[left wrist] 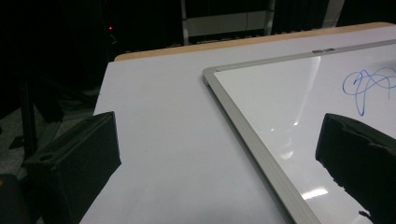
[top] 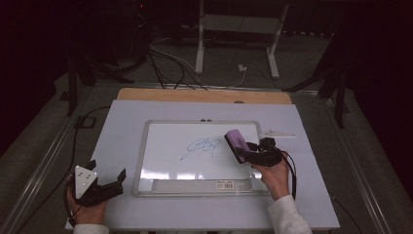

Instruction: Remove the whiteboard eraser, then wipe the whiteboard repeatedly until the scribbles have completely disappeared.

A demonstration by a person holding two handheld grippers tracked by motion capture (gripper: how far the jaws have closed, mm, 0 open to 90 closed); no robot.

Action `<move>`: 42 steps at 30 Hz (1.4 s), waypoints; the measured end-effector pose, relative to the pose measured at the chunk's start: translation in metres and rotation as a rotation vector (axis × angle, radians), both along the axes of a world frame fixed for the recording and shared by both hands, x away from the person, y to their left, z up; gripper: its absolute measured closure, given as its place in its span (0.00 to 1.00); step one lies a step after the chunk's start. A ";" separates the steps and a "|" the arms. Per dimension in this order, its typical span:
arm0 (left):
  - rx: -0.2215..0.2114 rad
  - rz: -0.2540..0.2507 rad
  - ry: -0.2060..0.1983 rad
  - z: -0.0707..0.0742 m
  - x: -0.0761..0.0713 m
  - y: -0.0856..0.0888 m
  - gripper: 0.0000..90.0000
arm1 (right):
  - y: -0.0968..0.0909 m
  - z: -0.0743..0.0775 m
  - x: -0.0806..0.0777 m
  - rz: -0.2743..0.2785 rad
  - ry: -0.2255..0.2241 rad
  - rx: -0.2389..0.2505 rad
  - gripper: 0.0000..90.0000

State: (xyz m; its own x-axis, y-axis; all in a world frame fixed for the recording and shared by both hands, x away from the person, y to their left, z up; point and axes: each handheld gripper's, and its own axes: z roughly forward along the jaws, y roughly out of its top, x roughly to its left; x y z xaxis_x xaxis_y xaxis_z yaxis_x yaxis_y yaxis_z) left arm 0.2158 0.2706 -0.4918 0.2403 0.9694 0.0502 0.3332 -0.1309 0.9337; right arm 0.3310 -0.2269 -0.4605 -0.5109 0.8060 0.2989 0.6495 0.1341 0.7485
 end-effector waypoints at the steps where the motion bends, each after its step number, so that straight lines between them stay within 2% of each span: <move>1: 0.000 0.000 0.000 0.000 0.000 0.000 0.01 | 0.002 -0.001 0.000 0.004 0.001 -0.004 0.45; 4: 0.000 0.000 -0.001 0.000 0.000 0.001 0.01 | 0.008 -0.005 0.001 0.016 0.003 -0.031 0.45; 10: -0.004 0.001 -0.003 0.000 0.000 0.000 0.01 | 0.015 -0.010 0.001 0.032 0.004 -0.052 0.45; 12: -0.001 0.001 0.000 0.000 0.000 0.000 0.01 | 0.019 -0.013 0.002 0.041 0.001 -0.075 0.45; 21: 0.001 -0.001 0.000 0.000 0.000 0.000 0.01 | 0.021 -0.020 0.006 0.035 0.004 -0.108 0.45; 27: -0.001 -0.001 0.001 0.000 0.000 0.000 0.01 | 0.026 -0.028 0.010 0.040 0.021 -0.134 0.45; 33: -0.002 -0.002 0.001 0.000 0.000 0.000 0.01 | 0.041 -0.037 0.006 0.074 0.009 -0.208 0.45; 36: -0.004 -0.001 0.002 0.000 0.000 0.000 0.01 | 0.044 -0.039 0.006 0.076 0.001 -0.223 0.45; 38: -0.004 -0.001 0.002 -0.001 0.000 0.000 0.01 | 0.045 -0.039 0.006 0.077 0.004 -0.222 0.44; 42: -0.002 -0.003 0.004 -0.001 0.001 0.000 0.01 | 0.045 -0.038 0.007 0.088 0.002 -0.205 0.34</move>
